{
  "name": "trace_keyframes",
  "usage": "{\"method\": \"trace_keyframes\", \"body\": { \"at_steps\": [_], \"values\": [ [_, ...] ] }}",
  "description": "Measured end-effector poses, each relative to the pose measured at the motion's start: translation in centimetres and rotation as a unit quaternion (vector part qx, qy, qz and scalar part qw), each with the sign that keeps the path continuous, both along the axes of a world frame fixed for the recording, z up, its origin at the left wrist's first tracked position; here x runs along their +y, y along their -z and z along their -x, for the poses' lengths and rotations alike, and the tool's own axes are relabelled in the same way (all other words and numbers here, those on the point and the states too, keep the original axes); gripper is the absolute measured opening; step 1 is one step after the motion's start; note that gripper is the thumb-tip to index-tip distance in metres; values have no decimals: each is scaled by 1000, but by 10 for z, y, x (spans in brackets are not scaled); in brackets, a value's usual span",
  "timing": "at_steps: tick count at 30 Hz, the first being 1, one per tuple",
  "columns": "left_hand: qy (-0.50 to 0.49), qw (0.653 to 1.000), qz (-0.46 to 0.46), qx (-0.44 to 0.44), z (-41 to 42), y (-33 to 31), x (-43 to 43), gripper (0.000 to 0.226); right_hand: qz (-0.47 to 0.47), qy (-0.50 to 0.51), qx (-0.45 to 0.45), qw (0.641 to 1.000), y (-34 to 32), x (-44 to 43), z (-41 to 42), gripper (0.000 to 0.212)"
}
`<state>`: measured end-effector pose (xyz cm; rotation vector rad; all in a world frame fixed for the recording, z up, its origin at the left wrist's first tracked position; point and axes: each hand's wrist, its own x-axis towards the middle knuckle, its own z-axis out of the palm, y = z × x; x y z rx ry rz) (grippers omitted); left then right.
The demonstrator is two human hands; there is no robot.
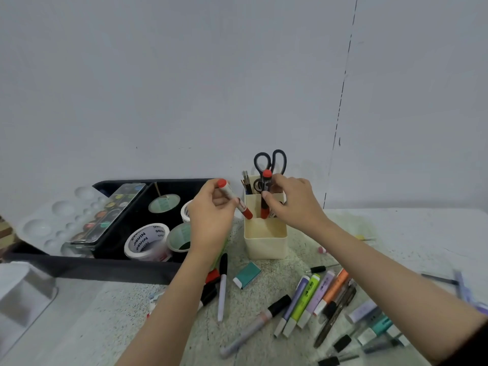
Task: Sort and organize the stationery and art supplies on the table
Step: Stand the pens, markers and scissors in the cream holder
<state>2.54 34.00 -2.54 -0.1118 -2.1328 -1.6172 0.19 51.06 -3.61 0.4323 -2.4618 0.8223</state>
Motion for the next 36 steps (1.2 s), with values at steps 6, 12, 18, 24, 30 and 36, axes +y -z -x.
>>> {"method": "trace_keyframes", "body": {
  "at_steps": [6,12,18,24,30,36],
  "values": [
    [24,999,31,31,7,7,5,44,-16,0,27,1000,5,3,4,30],
    [56,995,56,58,7,5,11,45,-26,3,25,999,12,1,6,39],
    [52,993,60,93,11,8,13,40,-192,18,-15,981,16,5,12,57],
    [74,985,122,95,23,20,13,37,-181,29,-44,982,18,6,10,62],
    [68,969,231,63,33,38,15,20,-154,35,-27,987,21,12,4,45],
    [45,961,265,68,34,46,17,12,-124,30,-20,992,27,18,-2,58]
  ]
}}
